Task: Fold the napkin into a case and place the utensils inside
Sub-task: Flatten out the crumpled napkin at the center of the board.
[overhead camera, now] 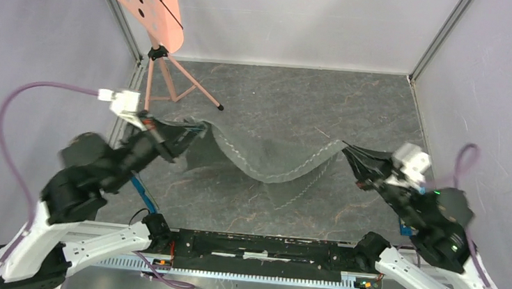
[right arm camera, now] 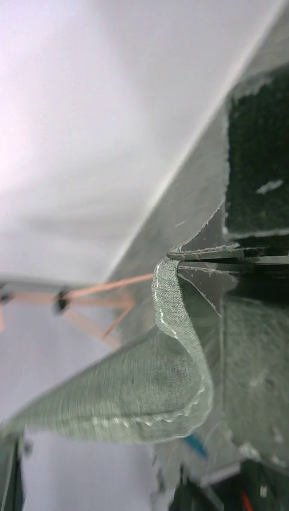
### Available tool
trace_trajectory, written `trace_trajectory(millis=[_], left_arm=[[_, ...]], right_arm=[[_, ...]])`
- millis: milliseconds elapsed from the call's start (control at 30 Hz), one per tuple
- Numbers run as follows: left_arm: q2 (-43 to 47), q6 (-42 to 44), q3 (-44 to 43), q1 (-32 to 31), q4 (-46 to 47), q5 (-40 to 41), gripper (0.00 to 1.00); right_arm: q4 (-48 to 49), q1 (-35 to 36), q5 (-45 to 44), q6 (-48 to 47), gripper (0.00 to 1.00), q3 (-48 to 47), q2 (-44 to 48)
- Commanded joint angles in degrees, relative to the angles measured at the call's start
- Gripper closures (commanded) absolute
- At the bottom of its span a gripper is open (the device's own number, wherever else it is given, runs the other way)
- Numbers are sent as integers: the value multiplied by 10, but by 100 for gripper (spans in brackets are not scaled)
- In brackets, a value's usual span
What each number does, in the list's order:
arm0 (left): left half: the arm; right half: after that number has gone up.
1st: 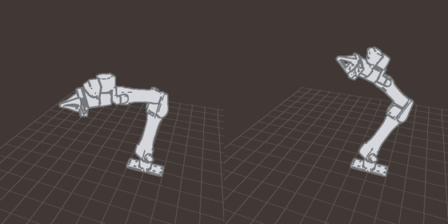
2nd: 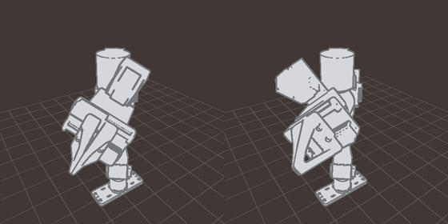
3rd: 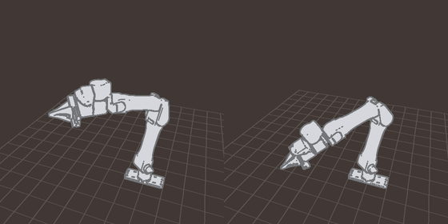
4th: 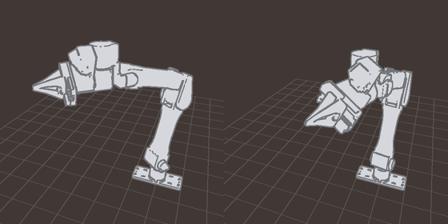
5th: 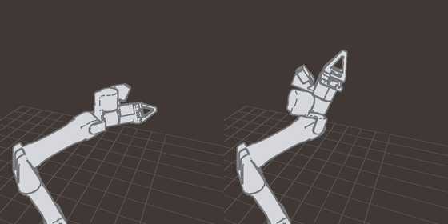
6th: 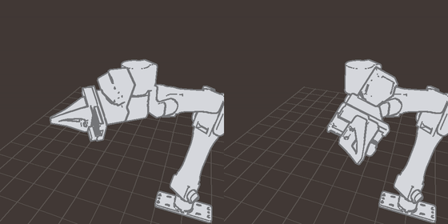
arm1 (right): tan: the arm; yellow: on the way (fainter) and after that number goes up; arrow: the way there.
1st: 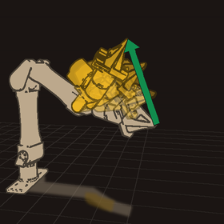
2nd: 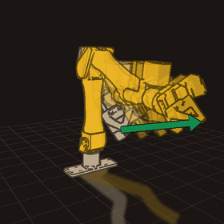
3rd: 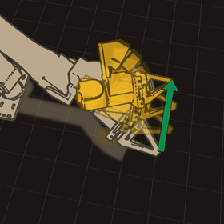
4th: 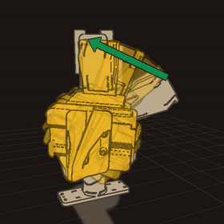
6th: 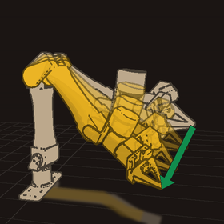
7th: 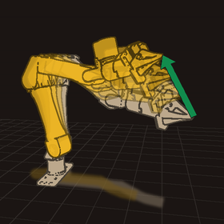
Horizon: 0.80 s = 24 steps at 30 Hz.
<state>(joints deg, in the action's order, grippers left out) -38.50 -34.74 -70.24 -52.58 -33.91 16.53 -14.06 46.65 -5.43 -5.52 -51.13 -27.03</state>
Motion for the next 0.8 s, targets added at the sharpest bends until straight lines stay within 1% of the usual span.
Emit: trace_trajectory(millis=[0,100,133,167,200,233,300,333,400,433,500,533,567,600,633,667,700,733,767], left_arm=[[20,102,-62,-1,68,-145,98],[8,120,-110,-1,81,-162,98],[3,126,-117,-1,87,-150,98],[-4,130,-124,-1,97,-131,98],[-12,138,-126,-1,107,-104,98],[-22,142,-128,-1,116,-63,98],[-61,141,-148,-1,110,40,98],[-95,141,-160,-1,97,90,98],[-172,149,-196,-1,60,214,98],[-216,155,-212,-1,44,262,98],[-298,181,-231,2,40,342,98],[-341,195,-234,6,49,378,98],[-374,216,-230,11,77,393,98],[-416,235,-229,19,96,396,98],[-447,237,-240,23,92,398,98],[-481,244,-247,25,102,421,98],[-513,250,-251,27,116,445,91],[-541,257,-265,32,116,446,76],[-577,272,-290,36,115,456,67]], right_arm=[[103,-1,249,15,99,-46,38],[124,-1,286,34,99,-76,34],[127,0,284,35,99,-83,31],[127,-1,260,32,99,-89,27],[123,-1,213,27,99,-92,21],[118,-1,123,24,99,-94,14],[94,-1,-132,38,99,-94,-15],[80,-1,-274,48,99,-92,-37],[67,-1,-494,45,100,-82,-90],[99,-1,-579,7,100,-61,-121],[211,-5,-682,-102,100,-15,-177],[340,-19,-709,-192,100,23,-206],[449,-52,-708,-262,100,72,-232],[504,-79,-688,-287,100,95,-263],[486,-114,-658,-259,100,96,-292],[454,-151,-623,-224,100,92,-324],[426,-183,-590,-187,98,88,-360],[384,-218,-542,-142,92,68,-390],[343,-246,-481,-120,71,46,-436]])
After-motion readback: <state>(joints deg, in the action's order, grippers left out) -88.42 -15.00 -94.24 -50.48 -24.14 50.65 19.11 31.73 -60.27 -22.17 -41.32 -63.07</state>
